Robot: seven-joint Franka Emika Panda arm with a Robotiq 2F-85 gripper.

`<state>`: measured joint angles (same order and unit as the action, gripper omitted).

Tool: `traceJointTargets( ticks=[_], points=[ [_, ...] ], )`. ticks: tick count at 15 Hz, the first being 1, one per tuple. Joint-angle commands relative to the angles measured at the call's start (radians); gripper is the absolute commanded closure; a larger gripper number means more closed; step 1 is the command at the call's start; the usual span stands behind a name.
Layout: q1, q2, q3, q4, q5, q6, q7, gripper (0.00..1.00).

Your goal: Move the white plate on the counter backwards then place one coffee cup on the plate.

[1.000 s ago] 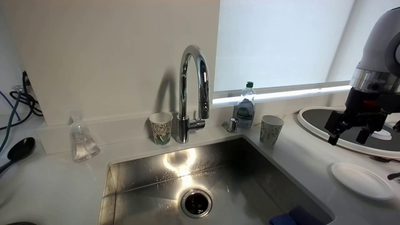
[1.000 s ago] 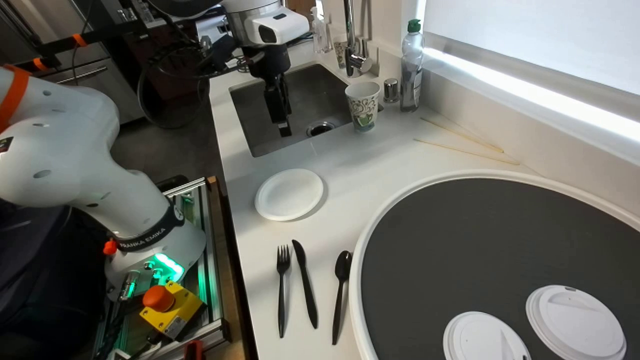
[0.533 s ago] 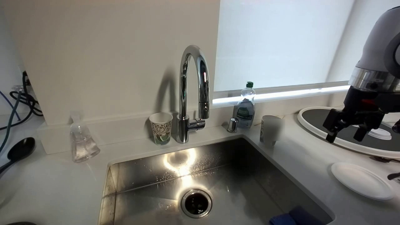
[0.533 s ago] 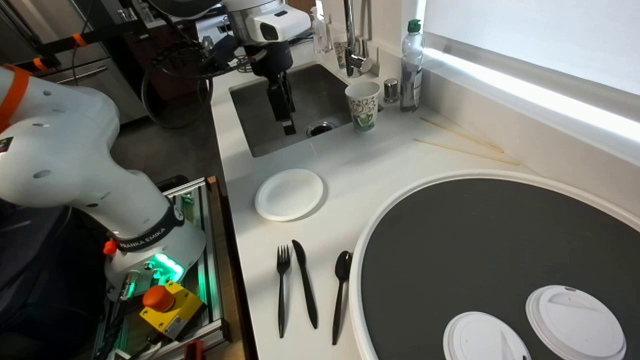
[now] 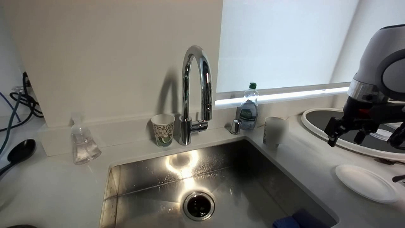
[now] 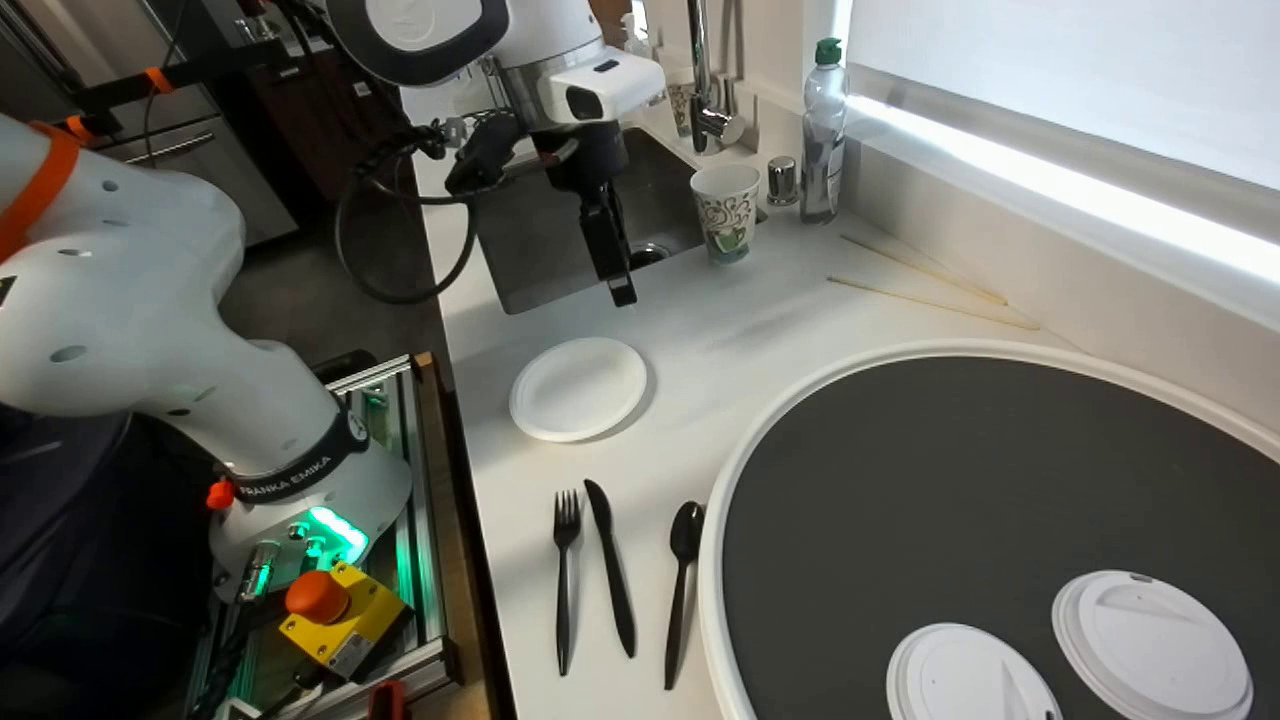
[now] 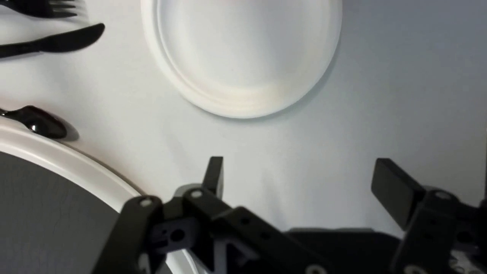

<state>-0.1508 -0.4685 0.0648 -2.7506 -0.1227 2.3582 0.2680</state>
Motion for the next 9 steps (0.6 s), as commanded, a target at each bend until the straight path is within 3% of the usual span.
traceJointTargets(
  ticks=[1, 5, 6, 8, 9],
  points=[
    [-0.021, 0.056, -0.034, 0.001, -0.045, -0.013, -0.04, 0.0],
    [-0.022, 0.094, -0.076, 0.0, -0.056, -0.046, -0.117, 0.02],
    [-0.024, 0.103, -0.081, -0.001, -0.063, -0.051, -0.129, 0.27],
    [-0.021, 0.118, -0.094, 0.0, -0.067, -0.069, -0.16, 0.3],
    [-0.018, 0.125, -0.099, 0.0, -0.07, -0.077, -0.177, 0.4]
  ],
)
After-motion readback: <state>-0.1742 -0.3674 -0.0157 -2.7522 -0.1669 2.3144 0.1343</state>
